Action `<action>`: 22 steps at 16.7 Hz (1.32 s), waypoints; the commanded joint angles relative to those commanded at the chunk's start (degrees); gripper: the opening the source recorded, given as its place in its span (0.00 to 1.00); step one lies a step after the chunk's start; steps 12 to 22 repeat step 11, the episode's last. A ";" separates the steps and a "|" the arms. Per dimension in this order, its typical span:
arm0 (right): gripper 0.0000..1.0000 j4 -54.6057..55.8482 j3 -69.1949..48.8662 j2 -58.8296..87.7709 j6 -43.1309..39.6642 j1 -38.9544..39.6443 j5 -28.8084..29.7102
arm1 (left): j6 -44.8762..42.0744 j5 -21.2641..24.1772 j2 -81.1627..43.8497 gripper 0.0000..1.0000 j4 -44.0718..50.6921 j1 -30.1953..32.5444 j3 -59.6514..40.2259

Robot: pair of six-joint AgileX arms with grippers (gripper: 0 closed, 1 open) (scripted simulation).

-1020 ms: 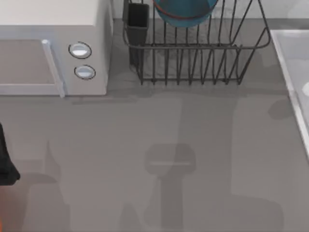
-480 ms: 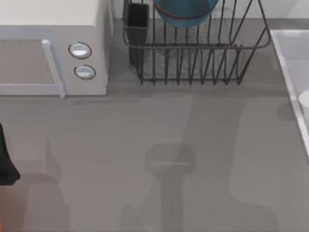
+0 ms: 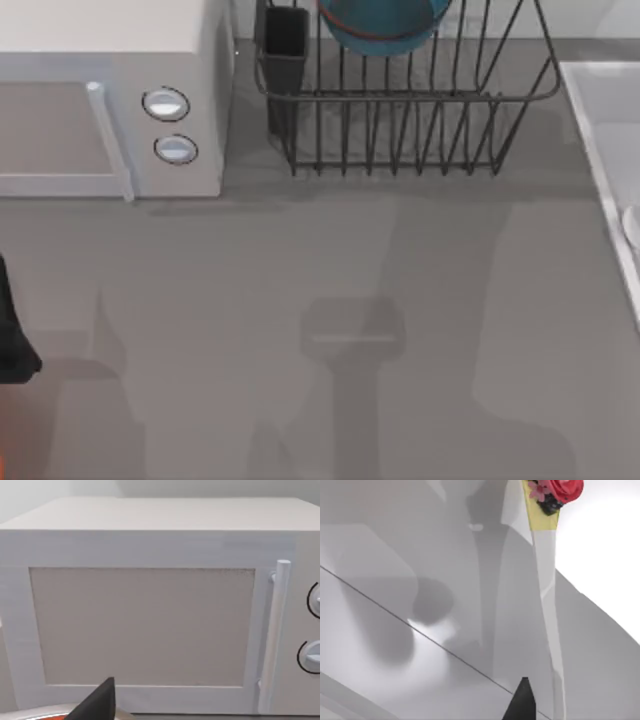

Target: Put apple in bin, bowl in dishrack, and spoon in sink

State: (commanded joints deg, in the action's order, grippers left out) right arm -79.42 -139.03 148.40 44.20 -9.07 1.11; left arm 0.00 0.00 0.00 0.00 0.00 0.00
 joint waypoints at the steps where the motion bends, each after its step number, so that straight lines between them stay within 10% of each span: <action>1: 0.68 0.00 0.00 0.00 0.00 0.00 0.00 | 0.00 0.00 0.00 1.00 0.00 0.00 0.00; 6: 1.00 0.00 0.00 0.00 0.00 0.00 0.00 | 0.00 0.00 0.00 1.00 0.00 0.00 0.00; 22: 1.00 0.00 0.00 0.00 0.00 0.00 0.00 | 0.00 0.00 0.00 1.00 0.00 0.00 0.00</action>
